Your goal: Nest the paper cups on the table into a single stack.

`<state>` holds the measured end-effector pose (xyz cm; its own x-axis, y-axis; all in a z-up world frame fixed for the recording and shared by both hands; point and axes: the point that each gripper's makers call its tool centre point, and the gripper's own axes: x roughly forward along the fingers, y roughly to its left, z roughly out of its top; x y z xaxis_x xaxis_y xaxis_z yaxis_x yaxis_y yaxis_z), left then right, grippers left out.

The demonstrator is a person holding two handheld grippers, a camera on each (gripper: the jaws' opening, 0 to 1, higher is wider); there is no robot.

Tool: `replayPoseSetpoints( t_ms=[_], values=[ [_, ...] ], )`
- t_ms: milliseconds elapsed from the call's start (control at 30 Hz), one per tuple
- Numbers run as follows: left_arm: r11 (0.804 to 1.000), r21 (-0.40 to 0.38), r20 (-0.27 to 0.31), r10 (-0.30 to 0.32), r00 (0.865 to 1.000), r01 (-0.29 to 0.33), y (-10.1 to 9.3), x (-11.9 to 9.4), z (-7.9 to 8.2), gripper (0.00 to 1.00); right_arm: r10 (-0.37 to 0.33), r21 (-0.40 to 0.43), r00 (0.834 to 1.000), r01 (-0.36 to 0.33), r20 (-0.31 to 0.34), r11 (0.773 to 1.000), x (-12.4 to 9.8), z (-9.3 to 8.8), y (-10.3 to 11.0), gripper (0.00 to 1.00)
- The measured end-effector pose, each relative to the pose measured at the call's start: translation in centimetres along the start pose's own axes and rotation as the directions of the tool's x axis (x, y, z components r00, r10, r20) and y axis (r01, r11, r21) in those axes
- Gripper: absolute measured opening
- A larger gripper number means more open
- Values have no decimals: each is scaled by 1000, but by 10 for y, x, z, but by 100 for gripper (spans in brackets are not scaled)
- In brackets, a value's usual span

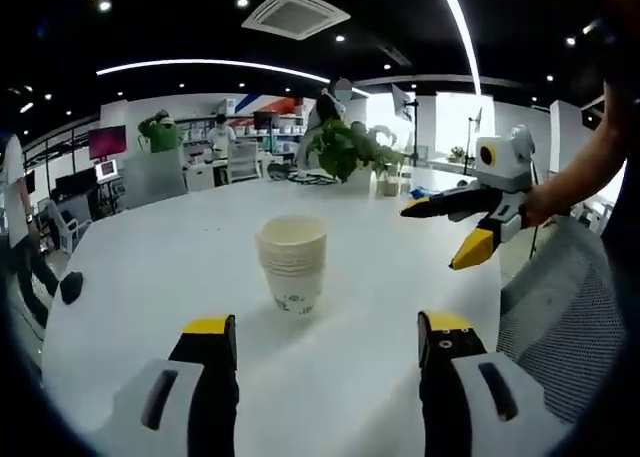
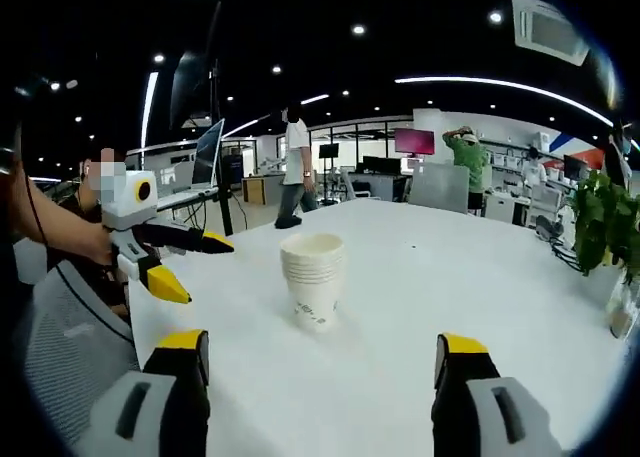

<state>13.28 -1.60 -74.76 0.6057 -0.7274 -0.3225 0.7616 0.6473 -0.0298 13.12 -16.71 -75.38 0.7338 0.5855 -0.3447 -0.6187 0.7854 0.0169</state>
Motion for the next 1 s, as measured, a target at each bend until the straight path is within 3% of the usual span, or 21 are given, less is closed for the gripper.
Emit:
replayPoseSetpoints(
  t_ms=[267, 433, 733, 1000],
  values=[
    [1000, -5, 9, 11, 1000, -11, -8, -6, -8, 85, -11, 9, 1000, 11, -16, 1000, -8, -17, 1, 100],
    [1000, 3, -2, 13, 1000, -13, -10, -11, -16, 89, -17, 1, 1000, 17, -18, 1000, -10, -17, 0, 100],
    [1000, -19, 35, 17, 999, -16, -13, -14, -10, 98, -11, -11, 1000, 11, -26, 1000, -10, -19, 7, 100],
    [1000, -10, 33, 21, 999, -20, -12, -16, -10, 99, -4, -9, 1000, 4, -24, 1000, -9, -19, 9, 100]
  ],
)
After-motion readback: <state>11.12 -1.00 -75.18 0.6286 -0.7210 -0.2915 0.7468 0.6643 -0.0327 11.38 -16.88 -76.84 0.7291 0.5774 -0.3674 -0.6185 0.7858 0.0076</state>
